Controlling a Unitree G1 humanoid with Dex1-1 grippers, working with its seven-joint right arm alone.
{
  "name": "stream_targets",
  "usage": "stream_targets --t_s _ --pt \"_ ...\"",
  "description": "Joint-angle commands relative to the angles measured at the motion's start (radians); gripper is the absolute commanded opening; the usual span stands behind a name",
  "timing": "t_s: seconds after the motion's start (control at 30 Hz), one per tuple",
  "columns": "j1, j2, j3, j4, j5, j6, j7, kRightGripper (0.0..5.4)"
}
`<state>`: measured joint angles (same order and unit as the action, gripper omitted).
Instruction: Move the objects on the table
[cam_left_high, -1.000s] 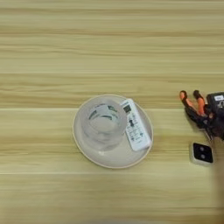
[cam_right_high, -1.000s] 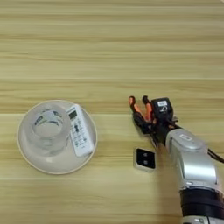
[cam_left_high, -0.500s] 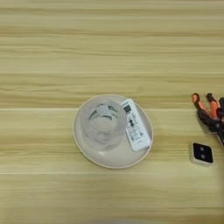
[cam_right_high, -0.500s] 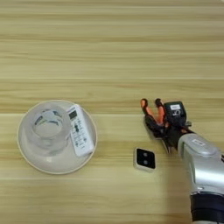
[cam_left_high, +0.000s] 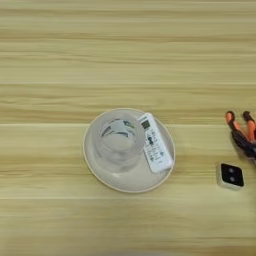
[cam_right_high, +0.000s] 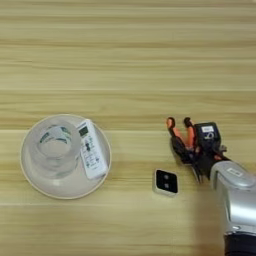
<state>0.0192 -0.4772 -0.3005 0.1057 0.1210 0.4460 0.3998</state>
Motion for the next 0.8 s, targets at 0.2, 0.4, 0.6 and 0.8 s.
stream_targets --t_s 0.2,0.4,0.6,0.8 --pt "0.080 -0.006 0.003 -0.040 -0.007 0.034 -0.021 3.02" --pt "0.085 0.001 0.012 -0.029 -0.008 0.029 -0.023 3.02" --pt "0.082 0.003 0.014 -0.021 -0.007 0.026 -0.026 3.01" --pt "0.081 0.004 0.015 -0.022 -0.011 0.023 -0.032 3.63"
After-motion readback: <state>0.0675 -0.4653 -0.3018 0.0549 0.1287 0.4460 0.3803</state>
